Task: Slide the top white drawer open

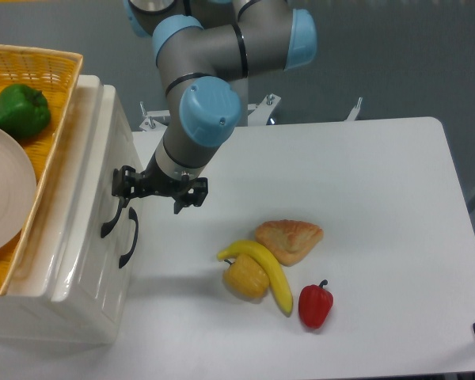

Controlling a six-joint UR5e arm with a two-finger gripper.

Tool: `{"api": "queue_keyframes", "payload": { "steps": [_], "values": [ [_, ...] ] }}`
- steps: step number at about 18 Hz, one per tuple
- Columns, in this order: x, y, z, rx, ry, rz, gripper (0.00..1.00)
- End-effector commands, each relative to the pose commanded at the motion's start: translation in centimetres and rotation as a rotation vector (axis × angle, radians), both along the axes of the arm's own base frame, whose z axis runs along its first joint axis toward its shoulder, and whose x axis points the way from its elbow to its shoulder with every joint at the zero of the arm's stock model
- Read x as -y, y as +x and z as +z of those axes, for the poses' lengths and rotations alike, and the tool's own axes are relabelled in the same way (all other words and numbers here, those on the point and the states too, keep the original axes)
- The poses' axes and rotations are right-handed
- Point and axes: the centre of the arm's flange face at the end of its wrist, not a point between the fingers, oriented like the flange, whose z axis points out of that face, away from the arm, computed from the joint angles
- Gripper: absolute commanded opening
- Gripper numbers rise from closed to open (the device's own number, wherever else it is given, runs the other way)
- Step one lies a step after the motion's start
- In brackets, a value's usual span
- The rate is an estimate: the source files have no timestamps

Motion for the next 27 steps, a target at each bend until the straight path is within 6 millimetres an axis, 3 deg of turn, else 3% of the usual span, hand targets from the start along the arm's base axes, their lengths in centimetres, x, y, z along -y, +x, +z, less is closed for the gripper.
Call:
{"api": "queue_keyframes", "payload": {
  "steps": [27],
  "values": [
    [-0.62, 0.72, -0.8, 0.005, -0.01, -0.02, 1.0]
  ]
}}
